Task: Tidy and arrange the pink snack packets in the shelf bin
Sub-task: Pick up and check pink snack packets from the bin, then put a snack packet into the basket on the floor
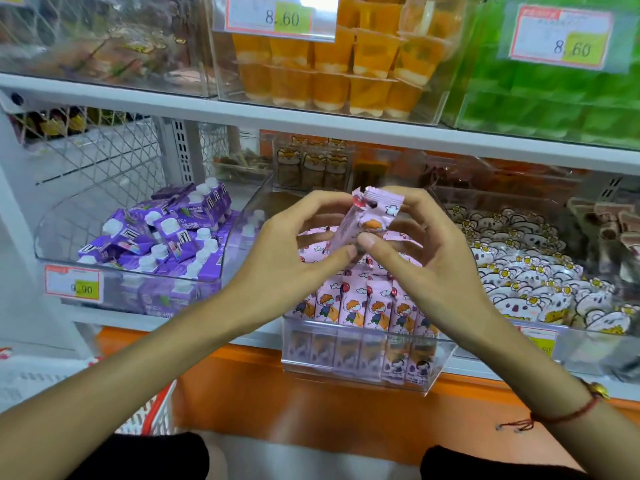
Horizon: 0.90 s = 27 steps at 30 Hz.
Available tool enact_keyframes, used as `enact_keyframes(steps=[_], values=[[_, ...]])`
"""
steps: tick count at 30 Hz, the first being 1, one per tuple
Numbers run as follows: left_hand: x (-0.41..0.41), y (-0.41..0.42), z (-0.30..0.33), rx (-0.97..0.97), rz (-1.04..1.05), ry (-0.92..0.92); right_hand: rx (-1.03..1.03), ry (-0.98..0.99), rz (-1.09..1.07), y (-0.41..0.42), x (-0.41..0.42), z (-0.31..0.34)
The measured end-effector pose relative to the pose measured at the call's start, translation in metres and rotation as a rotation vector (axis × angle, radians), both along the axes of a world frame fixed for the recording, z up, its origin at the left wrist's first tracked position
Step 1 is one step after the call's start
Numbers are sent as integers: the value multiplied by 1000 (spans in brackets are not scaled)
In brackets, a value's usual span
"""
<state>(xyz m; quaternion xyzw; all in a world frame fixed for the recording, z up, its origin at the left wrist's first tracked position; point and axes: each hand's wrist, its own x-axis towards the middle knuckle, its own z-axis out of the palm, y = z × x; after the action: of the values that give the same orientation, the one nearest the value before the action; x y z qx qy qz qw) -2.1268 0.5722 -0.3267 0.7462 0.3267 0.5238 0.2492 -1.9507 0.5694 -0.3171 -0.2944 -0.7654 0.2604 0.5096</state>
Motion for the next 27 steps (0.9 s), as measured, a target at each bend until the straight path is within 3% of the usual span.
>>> enact_keyframes(steps=[4, 8, 13, 21, 27], values=[[1, 3, -3, -64, -44, -45, -10, -2, -13, -1, 1, 2], [7, 5, -10, -119, -68, -62, 28, 133, -122, 2, 3, 8], [10, 6, -13, -135, -37, -83, -60, 180, -182, 8, 8, 9], [-13, -18, 21, -5, 88, -83, -135, 256, -49, 2, -19, 34], [-69, -55, 14, -72, 260, -172, -350, 192, 73, -6, -94, 42]])
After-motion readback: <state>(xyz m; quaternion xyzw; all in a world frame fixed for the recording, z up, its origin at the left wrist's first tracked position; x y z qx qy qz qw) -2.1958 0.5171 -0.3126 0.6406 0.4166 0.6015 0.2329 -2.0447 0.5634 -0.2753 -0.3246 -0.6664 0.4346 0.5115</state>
